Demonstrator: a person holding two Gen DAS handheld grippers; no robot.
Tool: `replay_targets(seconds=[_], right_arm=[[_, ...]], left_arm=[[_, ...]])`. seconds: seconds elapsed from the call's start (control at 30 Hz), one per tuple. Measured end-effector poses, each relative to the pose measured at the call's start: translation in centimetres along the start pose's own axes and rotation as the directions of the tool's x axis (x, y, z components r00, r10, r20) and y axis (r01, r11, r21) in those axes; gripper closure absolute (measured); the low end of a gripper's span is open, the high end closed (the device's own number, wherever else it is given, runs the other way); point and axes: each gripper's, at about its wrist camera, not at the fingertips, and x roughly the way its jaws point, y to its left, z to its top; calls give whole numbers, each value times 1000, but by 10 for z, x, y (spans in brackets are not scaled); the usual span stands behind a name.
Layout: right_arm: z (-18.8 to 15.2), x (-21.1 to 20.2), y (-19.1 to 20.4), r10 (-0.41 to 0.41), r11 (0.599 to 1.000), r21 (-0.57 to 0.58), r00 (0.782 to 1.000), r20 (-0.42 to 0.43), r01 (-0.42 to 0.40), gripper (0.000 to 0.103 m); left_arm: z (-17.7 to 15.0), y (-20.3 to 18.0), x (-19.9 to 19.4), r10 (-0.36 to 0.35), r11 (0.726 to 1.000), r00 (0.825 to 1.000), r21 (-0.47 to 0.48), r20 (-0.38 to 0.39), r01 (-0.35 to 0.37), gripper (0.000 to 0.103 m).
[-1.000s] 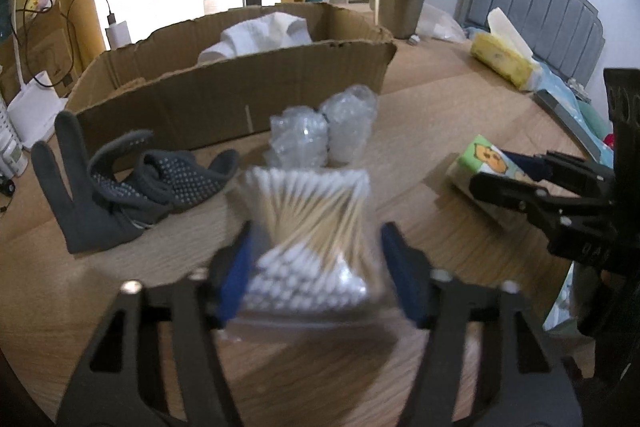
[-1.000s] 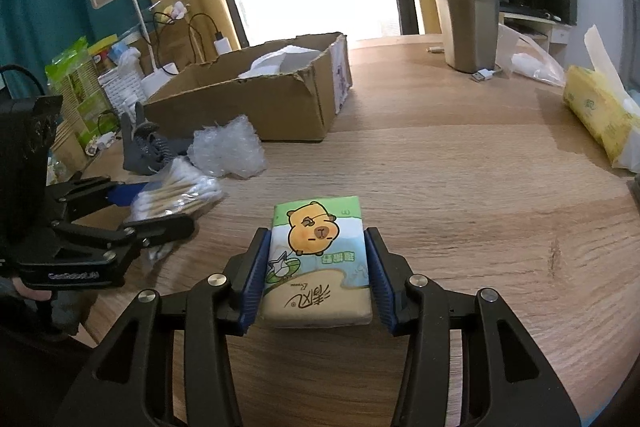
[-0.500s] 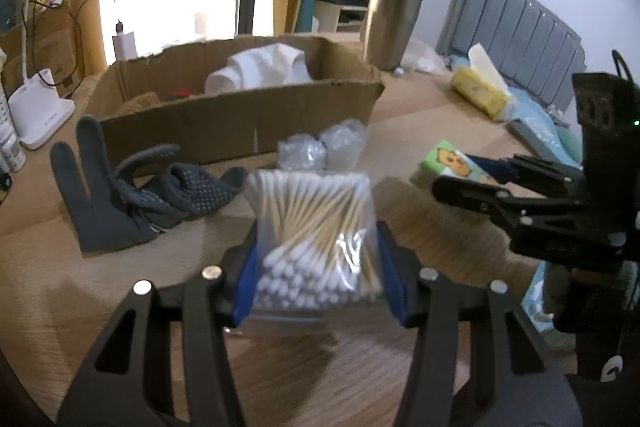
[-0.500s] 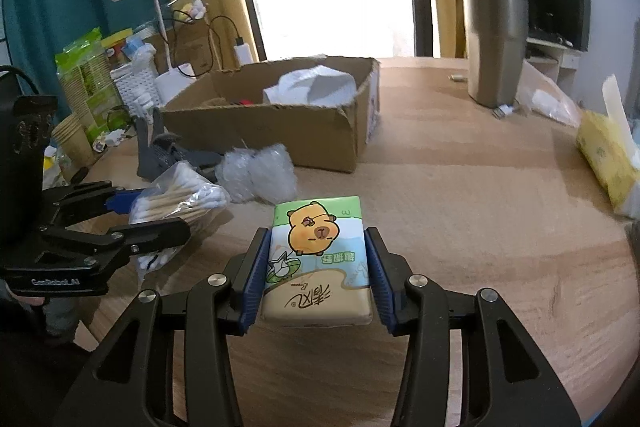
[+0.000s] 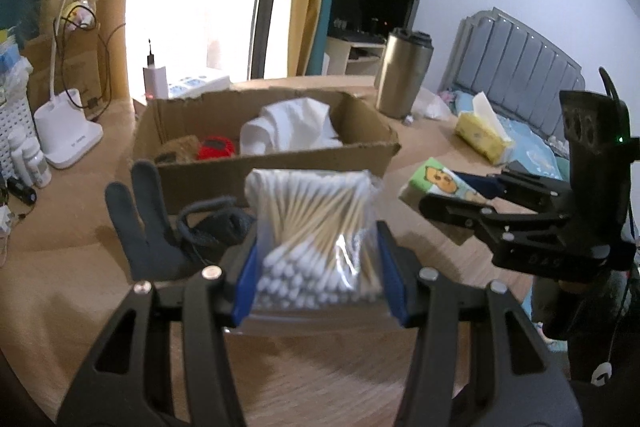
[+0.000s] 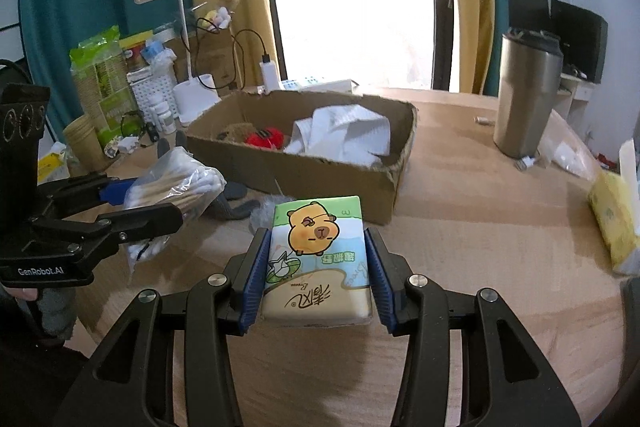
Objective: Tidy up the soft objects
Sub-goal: 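Grasp the cotton swab bag with the left tool while the right tool grasps the tissue pack, then carry the swab bag and tissue pack over the box and release both inside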
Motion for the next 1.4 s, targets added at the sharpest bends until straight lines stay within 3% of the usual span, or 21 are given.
replay_targets(seconds=[0.67,1.4], right_arm=[[58,5,-2,-6,999,-51,996,93,11,54],[91,41,-28,14,999,-52,993,119,-8,54]], left_arm=[[45,19,-17,1,1000,992,-13,130,1,49],[82,32,17,27,1000,989,-4,147,-27,49]])
